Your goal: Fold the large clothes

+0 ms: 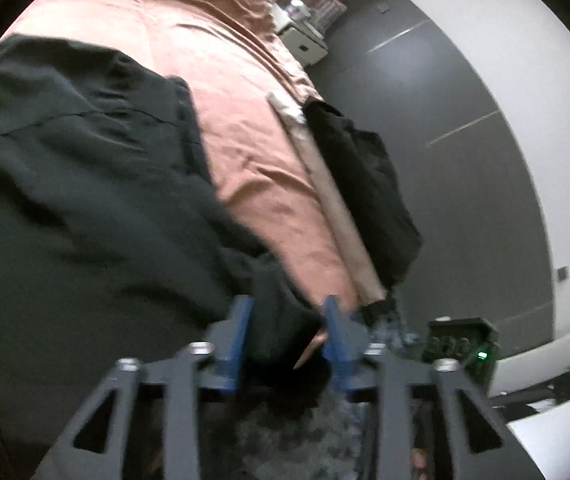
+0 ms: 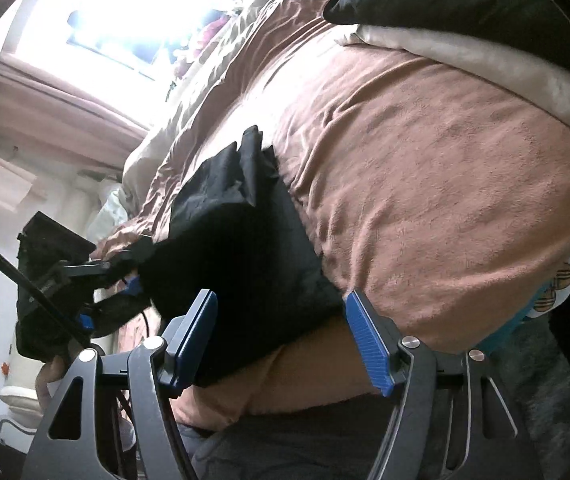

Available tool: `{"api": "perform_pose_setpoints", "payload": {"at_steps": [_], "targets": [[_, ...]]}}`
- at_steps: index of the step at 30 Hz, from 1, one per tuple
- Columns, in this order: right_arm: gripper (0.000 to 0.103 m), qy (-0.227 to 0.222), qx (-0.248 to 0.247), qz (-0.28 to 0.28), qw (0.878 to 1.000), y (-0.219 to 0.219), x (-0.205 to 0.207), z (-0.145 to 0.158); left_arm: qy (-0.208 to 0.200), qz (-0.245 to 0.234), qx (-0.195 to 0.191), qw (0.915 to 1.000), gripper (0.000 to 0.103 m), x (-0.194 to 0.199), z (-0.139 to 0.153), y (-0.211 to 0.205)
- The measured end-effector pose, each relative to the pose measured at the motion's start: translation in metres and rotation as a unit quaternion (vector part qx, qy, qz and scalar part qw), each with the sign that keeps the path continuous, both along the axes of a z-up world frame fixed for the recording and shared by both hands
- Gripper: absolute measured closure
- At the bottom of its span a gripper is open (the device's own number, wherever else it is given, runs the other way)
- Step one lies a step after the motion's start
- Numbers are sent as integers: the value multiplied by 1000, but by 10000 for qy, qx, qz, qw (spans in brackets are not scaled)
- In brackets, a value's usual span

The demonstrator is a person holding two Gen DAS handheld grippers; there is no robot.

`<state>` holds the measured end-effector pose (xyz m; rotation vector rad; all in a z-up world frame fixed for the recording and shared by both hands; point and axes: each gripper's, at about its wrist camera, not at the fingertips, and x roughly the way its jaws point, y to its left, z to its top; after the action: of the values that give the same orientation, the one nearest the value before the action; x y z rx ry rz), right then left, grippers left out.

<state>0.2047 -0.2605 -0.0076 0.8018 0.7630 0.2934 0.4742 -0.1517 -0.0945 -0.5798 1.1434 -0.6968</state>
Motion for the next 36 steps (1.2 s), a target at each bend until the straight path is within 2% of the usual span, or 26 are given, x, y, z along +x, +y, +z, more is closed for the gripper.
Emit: {"api": "perform_pose_setpoints", "payload": {"at_steps": [2,4,8,14,18,19,20,21,23,25,28,31,34,36], "targets": [[37,-19,40,42,10000,0,4,-3,-77,-6,-110,9999,35,-5,6,3],[37,-30,84,134,9999,4,10,-4,-249,160,9,9996,29,-7,18,16],[37,-46,99,401,9991,19,30,-9,-399,460,147,9980,29,-19,30,44],[37,-175,-61,801,9966,56,63,0,-453,1102,752,9900,29,-36,29,109],[38,23,-299,593,9978,63,86,-10,-289,1528,1128,9814,29,-48,19,152],[49,36,-309,566,9979,64,88,-11,-237,1596,1247,9790,29,-52,14,161],[68,60,-326,541,9980,63,92,-14,-185,1648,1366,9766,29,-56,9,167],[75,69,-304,567,9979,64,95,-14,-128,1693,1473,9744,29,-59,4,173],[81,-7,-335,605,9976,64,96,-12,52,1737,1673,9705,29,-65,-12,180],[85,-161,-358,706,9967,68,94,-7,223,1708,1828,9679,29,-67,-27,184],[90,-223,-265,733,9967,61,91,-14,413,1632,1835,9685,30,-69,-47,180],[92,-169,-248,692,9972,53,89,-28,520,1459,1712,9730,49,-66,-58,166],[92,-24,-201,596,9980,42,87,-44,403,1356,1847,9726,53,-65,-53,150],[92,84,-212,483,9986,33,86,-55,406,1293,1799,9743,55,-64,-50,145]]}}
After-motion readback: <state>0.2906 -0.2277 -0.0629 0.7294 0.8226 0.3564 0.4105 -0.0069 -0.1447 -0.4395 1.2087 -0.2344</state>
